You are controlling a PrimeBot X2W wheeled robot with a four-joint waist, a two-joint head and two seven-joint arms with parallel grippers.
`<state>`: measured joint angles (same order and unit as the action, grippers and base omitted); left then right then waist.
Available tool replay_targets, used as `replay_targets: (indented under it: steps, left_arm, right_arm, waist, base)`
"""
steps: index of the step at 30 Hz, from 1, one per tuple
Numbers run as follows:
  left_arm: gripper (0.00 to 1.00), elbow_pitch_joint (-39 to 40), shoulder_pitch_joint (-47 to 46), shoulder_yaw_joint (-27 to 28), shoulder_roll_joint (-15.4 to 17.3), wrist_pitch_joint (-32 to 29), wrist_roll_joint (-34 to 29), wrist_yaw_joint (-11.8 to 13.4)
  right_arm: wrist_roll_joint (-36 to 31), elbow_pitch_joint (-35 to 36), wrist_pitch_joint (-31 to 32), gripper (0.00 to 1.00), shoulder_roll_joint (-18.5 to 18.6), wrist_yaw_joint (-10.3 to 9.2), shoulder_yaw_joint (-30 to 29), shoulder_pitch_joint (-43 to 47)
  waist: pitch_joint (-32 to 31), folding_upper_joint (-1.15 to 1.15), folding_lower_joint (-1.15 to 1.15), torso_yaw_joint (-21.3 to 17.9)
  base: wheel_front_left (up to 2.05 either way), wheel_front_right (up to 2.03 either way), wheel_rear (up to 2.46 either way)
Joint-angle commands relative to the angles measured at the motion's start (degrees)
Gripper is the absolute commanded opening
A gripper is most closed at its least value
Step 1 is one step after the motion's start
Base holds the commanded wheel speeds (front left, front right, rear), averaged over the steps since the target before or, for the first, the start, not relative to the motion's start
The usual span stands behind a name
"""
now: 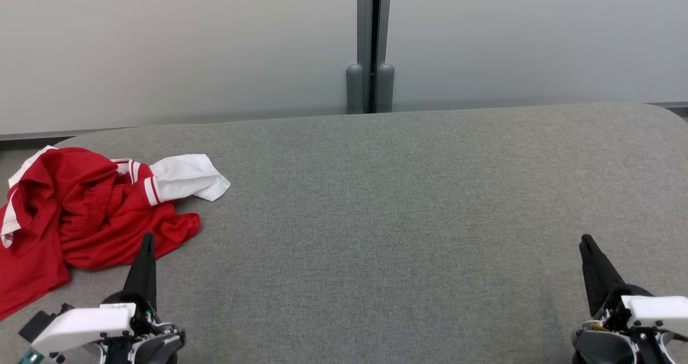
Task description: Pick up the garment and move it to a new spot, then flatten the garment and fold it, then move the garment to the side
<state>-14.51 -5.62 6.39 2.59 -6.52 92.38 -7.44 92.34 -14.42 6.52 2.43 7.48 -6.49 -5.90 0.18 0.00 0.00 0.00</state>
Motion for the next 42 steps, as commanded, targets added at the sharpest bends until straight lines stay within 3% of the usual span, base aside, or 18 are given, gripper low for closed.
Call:
replay_targets:
  steps: [1,6,14,28,42]
  left_arm:
    - [1.0,-0.13,0.15,-0.05,-0.05,0.05,-0.01,0.01]
    - [1.0,0.34,0.63,-1.41,-0.02,1.5,-0.41,0.01]
    - [1.0,0.65,1.33,-3.19,0.09,4.09,-4.66,0.0]
    - [1.0,1.63,2.9,-4.56,0.14,7.5,-21.61,1.58]
    - [1.0,0.48,4.5,-5.9,0.2,10.24,-38.11,2.46]
  right_arm:
    - [-0.02,-0.13,-0.06,1.0,-0.05,0.0,0.06,0.11]
    - [-1.08,0.39,-1.58,1.0,0.0,0.0,1.41,0.64]
    - [-10.32,1.59,-4.11,1.0,0.15,0.01,2.8,1.24]
    - [-30.34,4.69,-7.53,1.0,0.49,0.02,5.69,2.68]
    - [-43.98,5.15,-10.29,1.0,0.57,0.02,7.56,4.17]
  waist:
    - [0.0,0.0,0.0,0.0]
    - [0.0,0.0,0.0,0.05]
    - [-0.01,0.0,0.0,0.1]
    - [-0.43,0.0,0.0,-0.15]
    - [-0.82,0.0,0.0,-0.11]
  base:
    - [0.0,0.0,0.0]
    - [0.0,0.0,0.0]
    - [0.0,0.0,0.0]
    - [0.0,0.0,0.0]
    - [0.0,0.0,0.0]
